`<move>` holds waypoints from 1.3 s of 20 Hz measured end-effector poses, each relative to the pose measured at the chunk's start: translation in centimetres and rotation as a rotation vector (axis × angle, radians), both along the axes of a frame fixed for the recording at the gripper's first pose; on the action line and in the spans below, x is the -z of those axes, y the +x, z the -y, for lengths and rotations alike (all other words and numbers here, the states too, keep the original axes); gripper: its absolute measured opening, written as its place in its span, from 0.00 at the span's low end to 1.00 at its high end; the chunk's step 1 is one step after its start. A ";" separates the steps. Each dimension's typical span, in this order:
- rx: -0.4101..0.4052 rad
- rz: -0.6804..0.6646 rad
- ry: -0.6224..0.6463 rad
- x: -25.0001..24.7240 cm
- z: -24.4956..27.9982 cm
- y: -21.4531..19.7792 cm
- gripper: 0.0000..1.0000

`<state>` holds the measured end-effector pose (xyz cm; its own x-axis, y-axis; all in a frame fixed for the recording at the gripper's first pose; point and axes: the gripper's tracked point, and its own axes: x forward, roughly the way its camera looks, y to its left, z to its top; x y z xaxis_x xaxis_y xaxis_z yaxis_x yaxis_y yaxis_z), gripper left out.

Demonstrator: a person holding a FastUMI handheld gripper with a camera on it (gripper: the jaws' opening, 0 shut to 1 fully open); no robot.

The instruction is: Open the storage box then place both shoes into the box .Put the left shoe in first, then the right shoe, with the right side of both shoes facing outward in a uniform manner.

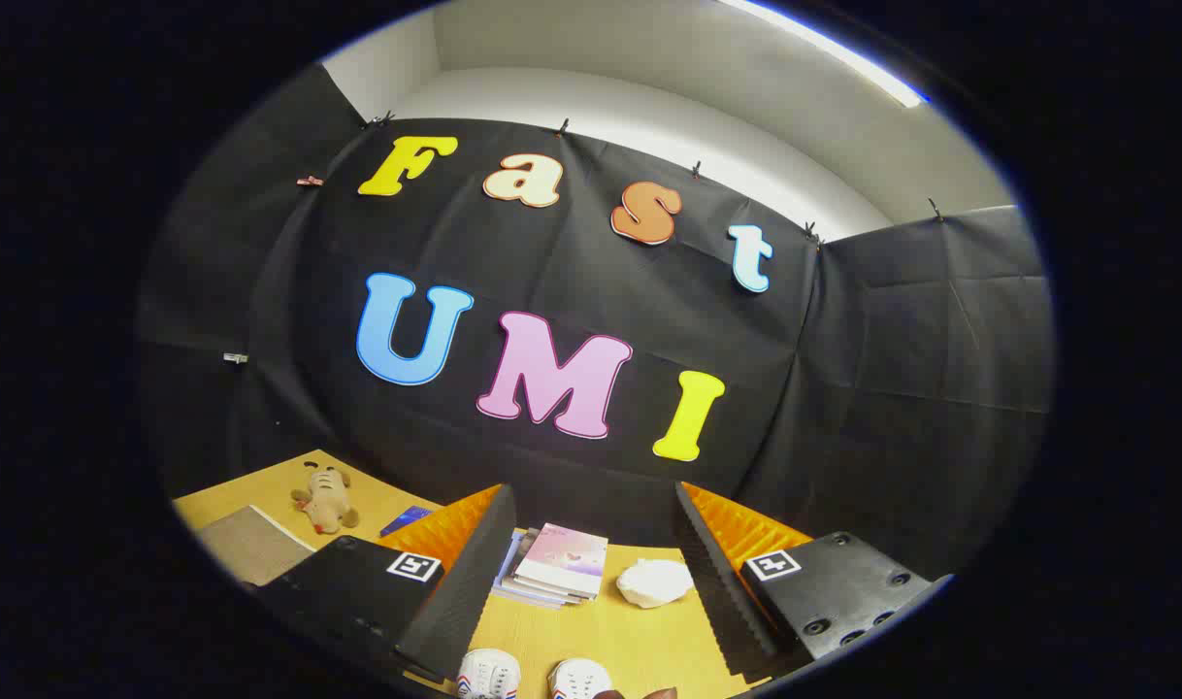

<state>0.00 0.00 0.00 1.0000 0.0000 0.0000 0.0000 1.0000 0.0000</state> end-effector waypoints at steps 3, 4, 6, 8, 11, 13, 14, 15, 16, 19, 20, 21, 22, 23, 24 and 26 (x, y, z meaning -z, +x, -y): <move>0.000 -0.006 -0.010 0.1 -0.4 -0.4 0.98; 0.003 -0.007 -0.016 0.1 -0.5 -0.4 0.98; 0.010 -0.008 -0.022 0.1 -0.5 -0.6 0.98; 0.008 -0.016 -0.021 0.4 -0.8 -0.7 0.98; -0.001 -0.025 -0.018 0.6 -1.0 -1.0 0.98; -0.006 -0.023 -0.012 0.6 -1.1 -1.0 0.98; -0.010 -0.021 -0.004 0.5 -1.2 -1.1 0.98; -0.014 -0.019 0.006 0.6 -1.3 -1.1 0.98; -0.019 -0.019 0.014 0.6 -1.4 -1.0 0.98; -0.031 -0.026 0.022 1.0 -1.7 -0.8 0.98; -0.049 -0.031 0.025 1.3 -2.1 -0.7 0.98; -0.083 -0.044 0.032 1.8 -3.0 -0.6 0.97; -0.116 -0.059 0.046 2.2 -3.8 -0.5 0.97; -0.151 -0.074 0.068 2.7 -4.5 -0.5 0.97; -0.189 -0.091 0.098 3.2 -5.3 -0.5 0.97; -0.286 -0.136 0.176 4.5 -7.5 -0.6 0.97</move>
<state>-0.63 7.53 -4.48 0.9504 0.2913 -0.1086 -0.2676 0.9443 0.1914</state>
